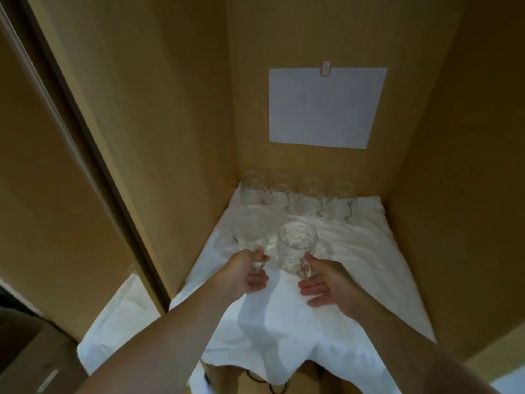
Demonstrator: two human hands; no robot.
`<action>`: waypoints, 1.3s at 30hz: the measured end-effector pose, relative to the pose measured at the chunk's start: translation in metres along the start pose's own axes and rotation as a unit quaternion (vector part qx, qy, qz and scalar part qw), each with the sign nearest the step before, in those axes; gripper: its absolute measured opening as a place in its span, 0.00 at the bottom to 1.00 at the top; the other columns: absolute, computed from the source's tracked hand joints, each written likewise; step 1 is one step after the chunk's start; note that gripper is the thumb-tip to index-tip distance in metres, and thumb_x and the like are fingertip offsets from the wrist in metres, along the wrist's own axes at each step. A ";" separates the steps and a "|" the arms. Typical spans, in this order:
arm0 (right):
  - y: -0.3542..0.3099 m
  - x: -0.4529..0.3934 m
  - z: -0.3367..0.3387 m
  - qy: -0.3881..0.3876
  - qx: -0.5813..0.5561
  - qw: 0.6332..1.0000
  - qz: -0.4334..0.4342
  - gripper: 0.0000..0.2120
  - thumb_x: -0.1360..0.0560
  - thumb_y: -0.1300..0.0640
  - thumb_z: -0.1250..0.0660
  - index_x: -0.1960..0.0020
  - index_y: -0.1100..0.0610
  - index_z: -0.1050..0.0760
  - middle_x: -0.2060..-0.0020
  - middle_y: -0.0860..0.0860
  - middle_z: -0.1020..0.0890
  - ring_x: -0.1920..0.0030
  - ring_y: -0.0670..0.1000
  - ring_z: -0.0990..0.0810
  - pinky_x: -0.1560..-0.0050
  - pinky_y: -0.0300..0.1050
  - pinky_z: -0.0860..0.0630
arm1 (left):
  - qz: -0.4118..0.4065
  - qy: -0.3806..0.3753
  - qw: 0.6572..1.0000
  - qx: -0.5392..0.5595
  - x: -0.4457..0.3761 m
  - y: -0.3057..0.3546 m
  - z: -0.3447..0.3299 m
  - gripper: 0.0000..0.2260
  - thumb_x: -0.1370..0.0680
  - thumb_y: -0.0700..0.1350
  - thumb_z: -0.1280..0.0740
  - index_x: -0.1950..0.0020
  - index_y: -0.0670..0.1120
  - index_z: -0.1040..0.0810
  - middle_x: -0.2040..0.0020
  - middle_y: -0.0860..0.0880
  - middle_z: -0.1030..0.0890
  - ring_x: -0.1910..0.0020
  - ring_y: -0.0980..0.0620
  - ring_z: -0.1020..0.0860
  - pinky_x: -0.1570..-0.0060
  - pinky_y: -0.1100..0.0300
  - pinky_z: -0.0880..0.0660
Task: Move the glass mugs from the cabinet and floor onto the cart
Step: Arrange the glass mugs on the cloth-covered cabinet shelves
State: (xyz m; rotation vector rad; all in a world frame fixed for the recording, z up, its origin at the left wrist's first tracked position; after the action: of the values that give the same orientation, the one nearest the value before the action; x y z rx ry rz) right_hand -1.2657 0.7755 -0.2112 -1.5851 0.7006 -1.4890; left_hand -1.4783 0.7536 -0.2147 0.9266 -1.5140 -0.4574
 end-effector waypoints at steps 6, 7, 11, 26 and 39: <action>-0.001 -0.029 0.033 0.018 -0.008 0.999 0.038 0.16 0.27 0.62 0.25 0.40 0.59 0.21 0.56 0.58 0.14 0.59 0.55 0.16 0.60 0.49 0.18 | -0.052 0.076 0.986 -0.139 0.006 0.007 0.029 0.23 0.33 0.60 0.22 0.50 0.44 0.21 0.49 0.43 0.19 0.52 0.44 0.18 0.51 0.50 0.19; -0.002 -0.035 0.030 0.008 0.002 0.999 0.037 0.20 0.29 0.66 0.25 0.38 0.57 0.22 0.54 0.58 0.15 0.58 0.54 0.17 0.58 0.49 0.18 | -0.082 0.099 0.979 -0.157 0.007 0.014 0.035 0.22 0.33 0.58 0.21 0.51 0.44 0.22 0.51 0.44 0.20 0.53 0.45 0.19 0.49 0.49 0.19; -0.018 -0.047 0.008 -0.045 0.064 0.995 0.064 0.34 0.35 0.73 0.23 0.35 0.51 0.26 0.47 0.53 0.19 0.53 0.52 0.19 0.57 0.48 0.20 | -0.110 0.118 0.974 -0.161 0.002 0.028 0.052 0.27 0.32 0.47 0.18 0.40 0.44 0.29 0.52 0.46 0.22 0.55 0.50 0.24 0.52 0.53 0.22; -0.035 -0.075 0.000 -0.053 0.146 0.984 0.086 0.37 0.49 0.56 0.15 0.40 0.52 0.21 0.59 0.48 0.16 0.61 0.47 0.21 0.71 0.41 0.29 | -0.141 -0.060 0.934 -0.323 -0.060 0.075 0.037 0.45 0.45 0.44 0.20 0.30 0.56 0.33 0.36 0.52 0.24 0.42 0.57 0.22 0.42 0.60 0.23; -0.086 -0.086 0.027 -0.032 -0.052 0.993 0.105 0.31 0.34 0.71 0.24 0.36 0.54 0.28 0.39 0.54 0.21 0.40 0.60 0.20 0.43 0.67 0.22 | -0.270 0.130 0.881 -0.366 -0.067 0.151 0.028 0.40 0.55 0.50 0.16 0.45 0.50 0.24 0.48 0.51 0.18 0.50 0.52 0.19 0.56 0.57 0.18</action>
State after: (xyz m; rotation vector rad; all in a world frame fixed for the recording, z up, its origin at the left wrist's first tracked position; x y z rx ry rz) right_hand -1.2634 0.8963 -0.1806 -1.5755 0.8921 -1.2617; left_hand -1.5525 0.8888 -0.1501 0.7388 -0.7044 -1.1653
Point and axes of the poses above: each hand's wrist, its own x-axis away from the middle knuckle, its own z-axis out of the back of the hand, y = z × x, the point moved 8 cm from there along -x, towards the middle knuckle
